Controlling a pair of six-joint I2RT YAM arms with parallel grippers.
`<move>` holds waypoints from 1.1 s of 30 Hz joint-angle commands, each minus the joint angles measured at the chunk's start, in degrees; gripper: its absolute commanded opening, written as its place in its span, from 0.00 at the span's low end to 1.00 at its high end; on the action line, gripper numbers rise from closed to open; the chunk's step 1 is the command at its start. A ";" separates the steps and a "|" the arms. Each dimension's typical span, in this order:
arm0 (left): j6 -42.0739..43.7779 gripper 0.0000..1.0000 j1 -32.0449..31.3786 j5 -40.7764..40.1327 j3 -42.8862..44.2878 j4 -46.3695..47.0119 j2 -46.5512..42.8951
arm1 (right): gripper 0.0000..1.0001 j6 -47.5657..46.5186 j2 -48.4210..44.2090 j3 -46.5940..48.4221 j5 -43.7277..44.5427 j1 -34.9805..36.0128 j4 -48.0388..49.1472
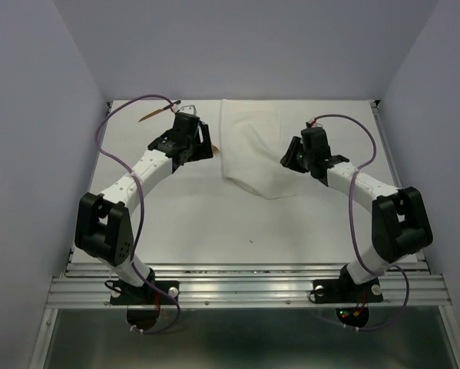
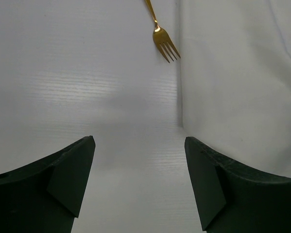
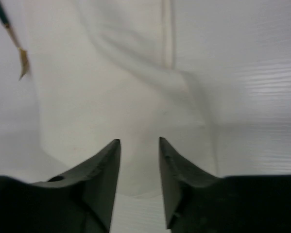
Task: Fold the napkin into a case and place the utensils inside
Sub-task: Pick up the crumpled napkin from the center of the board.
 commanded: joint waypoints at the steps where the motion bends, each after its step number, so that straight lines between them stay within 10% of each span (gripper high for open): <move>1: 1.13 0.87 0.04 -0.92 1.10 -0.64 -2.91 | 0.53 -2.82 -1.31 -3.37 2.00 -5.17 -3.73; 16: 0.95 0.87 0.04 -1.09 2.25 -1.08 -0.54 | 0.52 -7.66 5.63 -6.37 -2.40 -5.34 -5.05; 27: 0.42 0.87 0.03 -0.04 2.25 -1.25 -0.36 | 0.01 -8.28 6.35 -3.74 5.52 -2.00 -7.25; 33: 0.60 0.86 0.04 -0.30 2.42 -1.69 -1.59 | 0.01 -8.54 -0.42 -0.32 4.81 0.80 -8.65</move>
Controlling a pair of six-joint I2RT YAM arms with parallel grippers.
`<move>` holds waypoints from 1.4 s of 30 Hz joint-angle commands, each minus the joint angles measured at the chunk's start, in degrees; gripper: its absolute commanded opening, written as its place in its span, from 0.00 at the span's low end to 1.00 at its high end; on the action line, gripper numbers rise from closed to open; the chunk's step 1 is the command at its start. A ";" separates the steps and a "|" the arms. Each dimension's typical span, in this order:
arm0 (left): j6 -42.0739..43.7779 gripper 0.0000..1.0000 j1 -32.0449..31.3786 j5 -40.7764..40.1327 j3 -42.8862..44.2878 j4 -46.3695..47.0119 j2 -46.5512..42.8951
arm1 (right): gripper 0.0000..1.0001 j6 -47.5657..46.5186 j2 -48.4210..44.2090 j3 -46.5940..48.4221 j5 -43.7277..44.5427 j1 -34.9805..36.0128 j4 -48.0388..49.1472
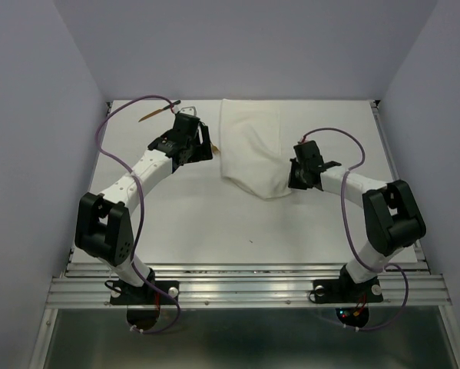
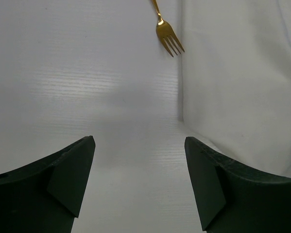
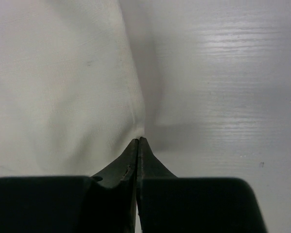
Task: Fold the napkin into a case and place the utensils inside
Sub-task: Pick up the crumpled napkin from the center of the board.
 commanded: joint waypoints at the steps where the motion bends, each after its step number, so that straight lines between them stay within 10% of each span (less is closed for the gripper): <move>1: 0.36 0.87 0.04 -0.54 2.60 -0.58 -1.64 | 0.01 -0.76 -5.67 5.15 0.70 3.30 -1.29; 27: -4.99 0.84 13.56 13.69 -9.08 4.78 -8.58 | 0.01 2.49 22.70 39.78 -17.31 24.04 2.40; 32: -6.67 0.84 14.71 17.11 -11.46 6.97 -7.88 | 0.63 0.83 20.43 37.96 -11.97 24.05 1.26; 42: -8.43 0.83 9.54 18.27 -15.33 10.85 -1.12 | 0.80 0.99 6.04 24.51 1.49 19.58 2.57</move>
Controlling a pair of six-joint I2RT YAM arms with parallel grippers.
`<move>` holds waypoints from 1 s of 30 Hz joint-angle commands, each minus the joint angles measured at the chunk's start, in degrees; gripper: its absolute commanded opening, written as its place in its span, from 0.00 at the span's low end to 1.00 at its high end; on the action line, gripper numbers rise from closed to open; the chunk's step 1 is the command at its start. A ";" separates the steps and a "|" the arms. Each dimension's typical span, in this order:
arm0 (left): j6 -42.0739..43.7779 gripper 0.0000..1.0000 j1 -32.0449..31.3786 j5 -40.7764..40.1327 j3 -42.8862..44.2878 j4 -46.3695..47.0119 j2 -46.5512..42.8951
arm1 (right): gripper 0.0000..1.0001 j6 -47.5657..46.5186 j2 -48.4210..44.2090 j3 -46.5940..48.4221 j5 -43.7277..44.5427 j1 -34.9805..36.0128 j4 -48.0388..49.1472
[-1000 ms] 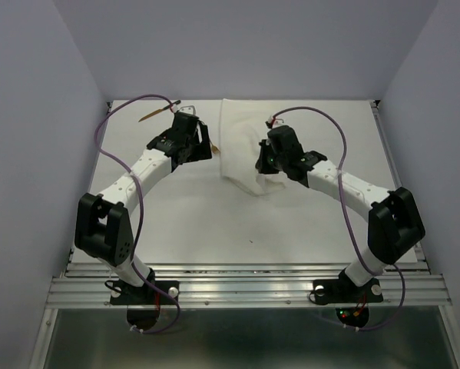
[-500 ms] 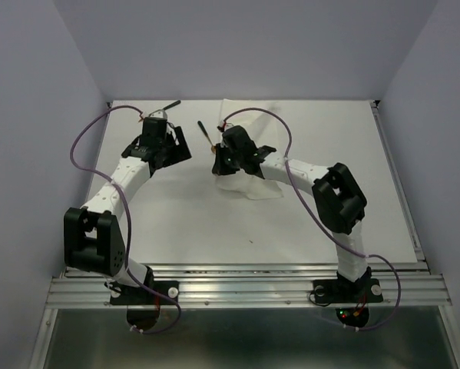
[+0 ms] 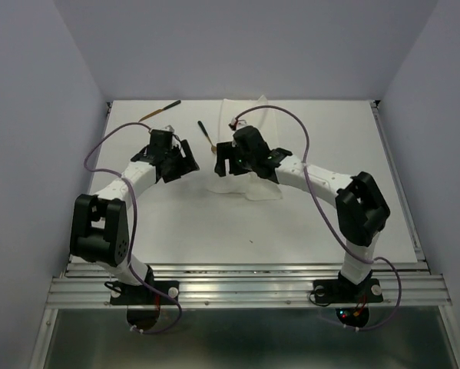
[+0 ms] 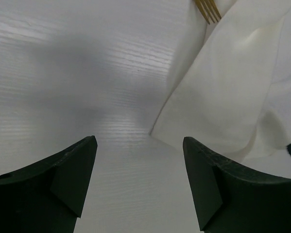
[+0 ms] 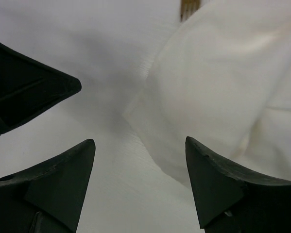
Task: Fold the napkin into a case and place the utensils inside
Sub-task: Pick up the crumpled napkin from the center of the board, then flatten out the crumpled napkin at the center of the board.
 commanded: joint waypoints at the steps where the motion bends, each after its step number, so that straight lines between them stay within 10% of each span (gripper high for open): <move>1: -1.04 0.83 -3.93 -0.03 -0.69 2.06 2.84 | 0.80 1.67 -9.00 -8.58 5.87 -5.89 2.40; 9: -5.16 0.76 -12.29 -8.37 6.07 -3.12 12.68 | 0.80 3.70 -18.14 -23.46 3.84 -18.21 3.02; 30: -6.49 0.49 -17.39 -20.86 10.56 -10.33 25.44 | 0.77 3.61 -18.06 -27.25 3.67 -20.15 2.93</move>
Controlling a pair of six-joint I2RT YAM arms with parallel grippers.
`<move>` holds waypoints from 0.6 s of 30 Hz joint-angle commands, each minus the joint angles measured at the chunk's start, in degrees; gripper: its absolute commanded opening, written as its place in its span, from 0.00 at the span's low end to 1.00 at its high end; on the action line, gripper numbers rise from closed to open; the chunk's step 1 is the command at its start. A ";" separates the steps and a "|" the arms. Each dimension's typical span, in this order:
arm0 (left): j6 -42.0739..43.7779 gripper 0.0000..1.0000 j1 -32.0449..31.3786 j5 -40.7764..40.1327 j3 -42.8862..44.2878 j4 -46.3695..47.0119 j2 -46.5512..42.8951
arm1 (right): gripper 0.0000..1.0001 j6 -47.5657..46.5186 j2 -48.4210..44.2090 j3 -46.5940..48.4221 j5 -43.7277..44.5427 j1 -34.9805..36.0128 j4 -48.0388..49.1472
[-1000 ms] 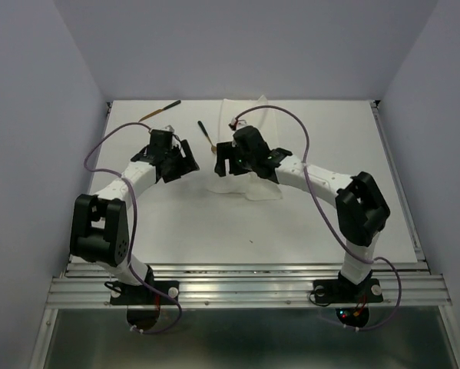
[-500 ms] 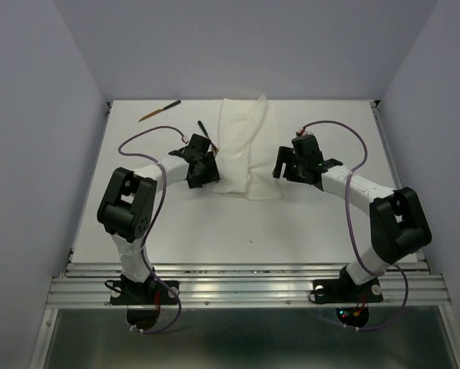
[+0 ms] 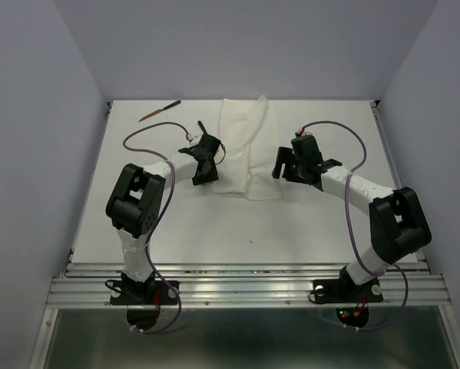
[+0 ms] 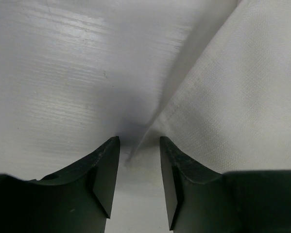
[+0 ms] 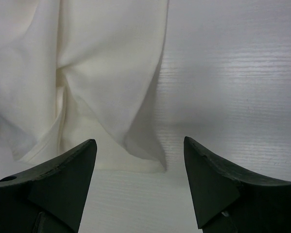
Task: Fold the napkin into a case and place the utensils inside
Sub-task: Flatten out the crumpled napkin at the center of the board.
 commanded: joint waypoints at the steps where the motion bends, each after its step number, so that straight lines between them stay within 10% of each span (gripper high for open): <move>1: -0.83 0.46 -1.17 -1.30 -1.07 -4.91 5.50 | 0.77 0.18 0.67 -0.34 -0.31 -0.15 2.06; 10: -0.39 0.00 -2.75 -3.14 1.92 -7.90 8.06 | 0.77 0.80 0.58 -2.36 -0.84 -0.15 2.41; 18: 1.28 0.00 -2.31 -2.44 1.57 -9.13 0.42 | 0.74 -0.78 3.83 -2.63 -5.06 -0.15 2.67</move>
